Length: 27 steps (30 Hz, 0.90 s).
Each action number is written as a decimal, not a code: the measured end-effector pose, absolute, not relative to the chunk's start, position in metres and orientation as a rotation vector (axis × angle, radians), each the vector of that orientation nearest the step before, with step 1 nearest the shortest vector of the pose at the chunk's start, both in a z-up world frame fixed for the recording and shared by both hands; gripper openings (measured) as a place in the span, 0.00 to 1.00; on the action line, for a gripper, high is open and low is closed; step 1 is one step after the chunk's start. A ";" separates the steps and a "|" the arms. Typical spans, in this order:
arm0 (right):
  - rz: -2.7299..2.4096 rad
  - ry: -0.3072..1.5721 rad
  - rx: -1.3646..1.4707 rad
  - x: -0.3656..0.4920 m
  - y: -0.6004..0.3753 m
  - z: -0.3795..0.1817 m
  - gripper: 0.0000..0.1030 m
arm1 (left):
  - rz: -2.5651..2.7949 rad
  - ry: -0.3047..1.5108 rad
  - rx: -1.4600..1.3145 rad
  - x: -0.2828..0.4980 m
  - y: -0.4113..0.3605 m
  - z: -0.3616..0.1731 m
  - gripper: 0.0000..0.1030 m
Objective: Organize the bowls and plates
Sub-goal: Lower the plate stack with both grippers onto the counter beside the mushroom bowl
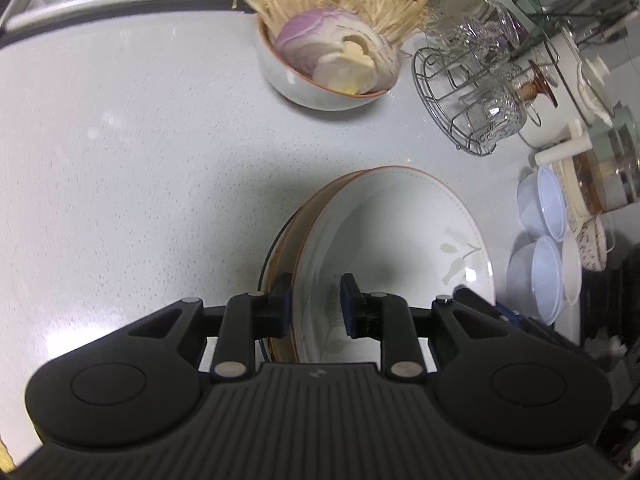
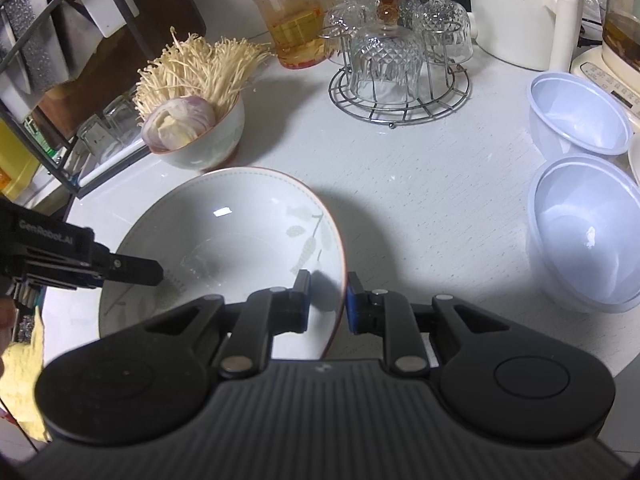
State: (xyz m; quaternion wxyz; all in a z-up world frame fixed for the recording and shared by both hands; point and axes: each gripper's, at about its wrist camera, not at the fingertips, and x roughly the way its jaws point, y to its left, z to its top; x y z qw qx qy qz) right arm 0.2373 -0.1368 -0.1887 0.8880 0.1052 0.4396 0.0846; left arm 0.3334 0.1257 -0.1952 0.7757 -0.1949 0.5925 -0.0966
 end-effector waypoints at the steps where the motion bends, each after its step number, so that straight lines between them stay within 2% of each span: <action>1: 0.177 0.915 0.219 0.238 -0.136 -0.189 0.20 | -0.213 1.286 -0.441 0.333 0.128 -0.195 0.29; 3: 0.172 0.916 0.197 0.238 -0.133 -0.190 0.20 | -0.214 1.285 -0.488 0.331 0.134 -0.193 0.32; 27: 0.222 0.897 0.136 0.235 -0.133 -0.190 0.21 | -0.170 1.248 -0.624 0.284 0.157 -0.183 0.32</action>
